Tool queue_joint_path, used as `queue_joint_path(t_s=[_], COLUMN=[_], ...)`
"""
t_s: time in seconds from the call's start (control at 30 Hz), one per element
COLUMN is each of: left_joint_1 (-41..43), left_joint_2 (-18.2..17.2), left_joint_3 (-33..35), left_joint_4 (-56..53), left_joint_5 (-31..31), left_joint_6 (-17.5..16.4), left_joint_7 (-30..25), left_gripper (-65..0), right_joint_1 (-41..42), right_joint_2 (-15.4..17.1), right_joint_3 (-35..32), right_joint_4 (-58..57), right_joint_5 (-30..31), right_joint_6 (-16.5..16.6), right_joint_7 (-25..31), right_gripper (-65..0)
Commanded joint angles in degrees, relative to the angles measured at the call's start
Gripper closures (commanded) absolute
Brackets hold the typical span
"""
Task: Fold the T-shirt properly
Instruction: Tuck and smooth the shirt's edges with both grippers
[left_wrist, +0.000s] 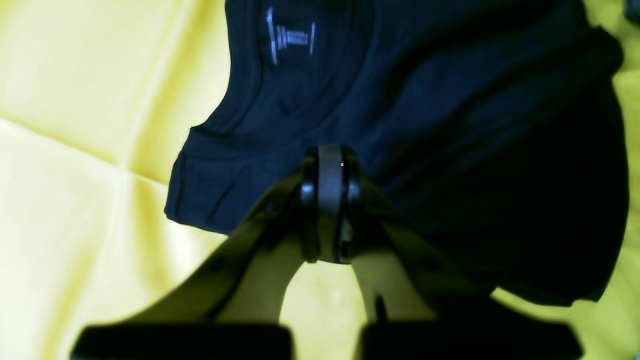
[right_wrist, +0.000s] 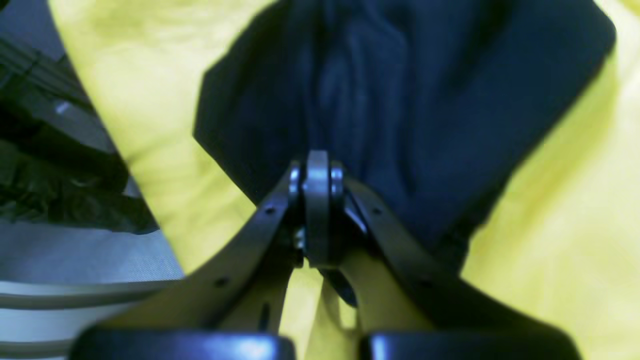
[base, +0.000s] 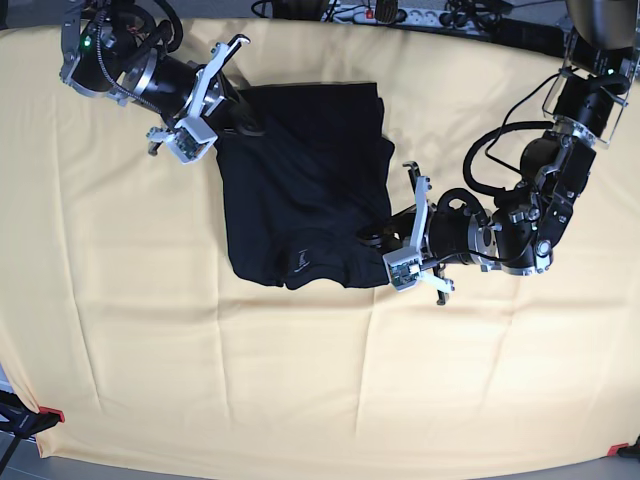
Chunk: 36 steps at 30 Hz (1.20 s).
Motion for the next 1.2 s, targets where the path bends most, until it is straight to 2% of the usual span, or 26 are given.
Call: queue_joint_path(t_s=[0.0, 0.13, 0.3, 0.43, 0.57, 0.63, 0.73, 0.77, 0.87, 1.0, 1.1, 1.17], left_joint_1=[-0.98, -0.72, -0.72, -0.74, -1.07, -1.05, -1.05, -1.05, -0.79, 0.39, 2.71, 4.98], left_joint_2=[0.2, 3.76, 8.33, 7.85, 5.51, 4.07, 2.36, 1.9, 1.36, 0.96, 1.01, 1.01], left_joint_3=[-0.59, -0.57, -0.57, -0.59, -0.59, -0.59, -0.59, -0.59, -0.59, -0.59, -0.59, -0.59], left_joint_4=[0.33, -3.67, -10.08, -13.38, -13.03, -11.98, -9.16, -8.0, -4.5, -0.2, 3.52, 5.7], left_joint_5=[-0.52, 2.89, 13.53, 19.78, 20.65, 20.37, 15.93, 13.73, 4.68, -7.85, -10.12, -10.05], left_joint_6=[-0.25, -0.25, -0.25, -0.25, 5.7, 7.02, 6.86, 5.84, -0.25, -0.25, -0.25, -0.25], left_joint_7=[-1.11, -4.15, -6.32, -6.45, -6.62, -6.54, -4.44, -3.45, 2.43, 9.31, 10.99, 11.04], left_gripper=[0.0, 0.0, 0.0, 0.0, 0.0, 0.0, 0.0, 0.0, 0.0, 0.0, 0.0, 0.0], right_joint_1=[0.02, 0.9, 1.38, 0.66, 0.74, 0.98, 2.1, 3.17, 7.8, 14.29, 19.37, 22.84], right_joint_2=[0.39, 0.37, 0.39, 0.72, 0.7, 0.7, 0.7, 0.7, 0.72, 0.72, 0.72, 0.72], right_joint_3=[0.0, -1.68, -4.74, -4.57, -4.59, -4.57, -4.59, -4.59, -4.63, -4.63, -4.66, -4.7], right_joint_4=[0.24, -4.04, -9.99, -9.94, -9.22, -7.48, -4.57, -4.31, -5.03, -8.7, -13.66, -18.45], right_joint_5=[0.94, -0.42, -7.65, -7.85, -7.45, -7.23, -7.63, -7.58, -7.58, -7.61, -6.75, -4.52], right_joint_6=[0.3, 0.3, -0.2, -1.86, -2.16, -2.16, -0.44, 0.13, -0.2, -1.11, -0.96, 0.3], right_joint_7=[1.31, 2.45, 0.66, -4.04, -3.13, -1.05, 4.7, 5.66, 5.44, 5.6, 5.6, 5.51], right_gripper=[0.0, 0.0, 0.0, 0.0, 0.0, 0.0, 0.0, 0.0, 0.0, 0.0, 0.0, 0.0])
